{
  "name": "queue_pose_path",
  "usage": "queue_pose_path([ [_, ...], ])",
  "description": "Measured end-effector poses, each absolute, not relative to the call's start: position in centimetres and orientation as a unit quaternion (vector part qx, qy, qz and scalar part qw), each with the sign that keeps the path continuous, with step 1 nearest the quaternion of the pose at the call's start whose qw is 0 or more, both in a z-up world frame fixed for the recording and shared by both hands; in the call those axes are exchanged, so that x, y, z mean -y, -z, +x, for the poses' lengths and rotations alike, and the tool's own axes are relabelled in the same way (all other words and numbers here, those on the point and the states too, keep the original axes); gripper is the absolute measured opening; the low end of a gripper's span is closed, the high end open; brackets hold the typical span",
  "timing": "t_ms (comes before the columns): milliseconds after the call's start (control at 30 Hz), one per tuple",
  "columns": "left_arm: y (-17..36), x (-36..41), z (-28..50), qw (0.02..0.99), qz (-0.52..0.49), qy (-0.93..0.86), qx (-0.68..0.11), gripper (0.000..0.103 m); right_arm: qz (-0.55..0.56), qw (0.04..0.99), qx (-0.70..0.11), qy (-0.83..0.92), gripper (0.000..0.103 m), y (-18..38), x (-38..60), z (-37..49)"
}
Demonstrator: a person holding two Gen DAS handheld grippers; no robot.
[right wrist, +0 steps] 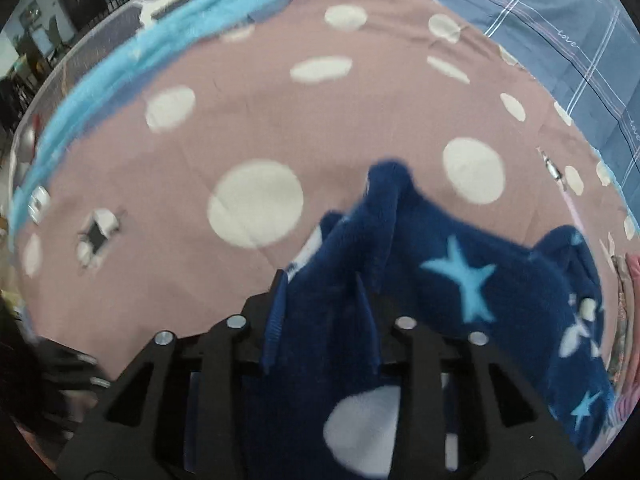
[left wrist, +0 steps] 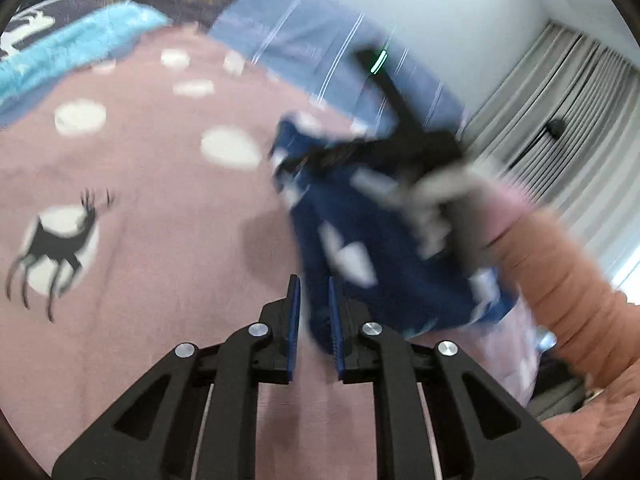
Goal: Fold small clothes
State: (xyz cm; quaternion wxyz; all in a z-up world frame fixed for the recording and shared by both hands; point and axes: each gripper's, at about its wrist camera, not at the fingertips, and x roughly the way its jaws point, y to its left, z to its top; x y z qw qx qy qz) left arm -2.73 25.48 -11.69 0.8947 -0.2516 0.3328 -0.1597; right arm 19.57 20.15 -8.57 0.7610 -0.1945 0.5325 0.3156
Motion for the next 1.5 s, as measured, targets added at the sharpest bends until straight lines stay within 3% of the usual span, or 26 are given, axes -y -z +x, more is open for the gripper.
queue_pose_path([
  [67, 9.9, -24.8, -3.2, 0.896, -0.258, 0.2, -0.301, 0.013, -0.178, 0.776, -0.511, -0.323, 0.038, 9.2, -20.1, 19.8],
  [167, 9.3, -21.9, -2.0, 0.888, -0.24, 0.242, -0.31, 0.016, -0.144, 0.782, -0.496, -0.35, 0.053, 8.2, -19.9, 19.5],
  [267, 11.9, -18.8, 0.3, 0.875, -0.204, 0.226, -0.378, 0.017, -0.091, 0.808, -0.466, -0.35, 0.041, 5.0, -16.9, 19.0],
  [333, 14.2, -17.6, 1.1, 0.876, -0.166, 0.192, -0.411, 0.016, -0.049, 0.83, -0.436, -0.346, 0.041, 2.4, -13.4, 17.9],
  [433, 14.3, -17.9, 0.1, 0.883, -0.166, 0.195, -0.393, 0.016, -0.013, 0.865, -0.398, -0.306, 0.041, 0.4, -5.5, 15.0],
  [667, 11.0, -16.5, -0.3, 0.901, -0.133, 0.181, -0.37, 0.017, 0.09, 0.894, -0.437, -0.039, 0.038, 7.1, 17.6, 7.6],
  [767, 8.4, -15.0, 0.0, 0.912, -0.128, 0.214, -0.327, 0.022, 0.193, 0.882, -0.422, -0.08, 0.032, 8.8, 22.3, 4.6],
  [833, 7.5, -13.8, 0.9, 0.918, -0.112, 0.207, -0.32, 0.04, 0.171, 0.889, -0.418, -0.074, 0.032, 8.7, 21.8, 3.9],
  [867, 7.8, -13.1, 1.9, 0.919, -0.093, 0.187, -0.334, 0.042, 0.141, 0.898, -0.412, -0.066, 0.032, 8.3, 20.9, 3.7],
  [967, 11.7, -12.2, 4.3, 0.903, -0.071, 0.133, -0.402, 0.042, 0.108, 0.913, -0.387, -0.068, 0.036, 7.2, 19.5, 2.9],
  [1000, 12.2, -12.4, 4.1, 0.906, -0.083, 0.133, -0.394, 0.042, 0.114, 0.914, -0.381, -0.076, 0.036, 7.1, 19.5, 3.4],
  [1133, 9.7, -12.9, 3.1, 0.913, -0.091, 0.145, -0.371, 0.042, 0.134, 0.911, -0.377, -0.101, 0.04, 5.8, 21.3, 5.1],
  [1167, 8.3, -13.4, 3.5, 0.921, -0.082, 0.135, -0.356, 0.042, 0.127, 0.913, -0.375, -0.098, 0.044, 4.9, 22.0, 6.3],
  [1200, 7.5, -13.7, 4.0, 0.925, -0.077, 0.123, -0.351, 0.042, 0.116, 0.914, -0.376, -0.096, 0.054, 4.4, 22.5, 7.6],
  [1267, 6.2, -15.4, 6.3, 0.929, -0.075, 0.088, -0.352, 0.044, 0.082, 0.919, -0.374, -0.091, 0.057, 3.2, 23.2, 10.9],
  [1333, 6.0, -17.5, 9.2, 0.927, -0.09, 0.069, -0.358, 0.05, 0.065, 0.91, -0.397, -0.101, 0.067, 3.2, 23.3, 14.5],
  [1500, 7.1, -20.5, 17.5, 0.917, -0.087, 0.025, -0.388, 0.05, 0.087, 0.874, -0.467, -0.105, 0.067, 6.4, 23.7, 22.4],
])
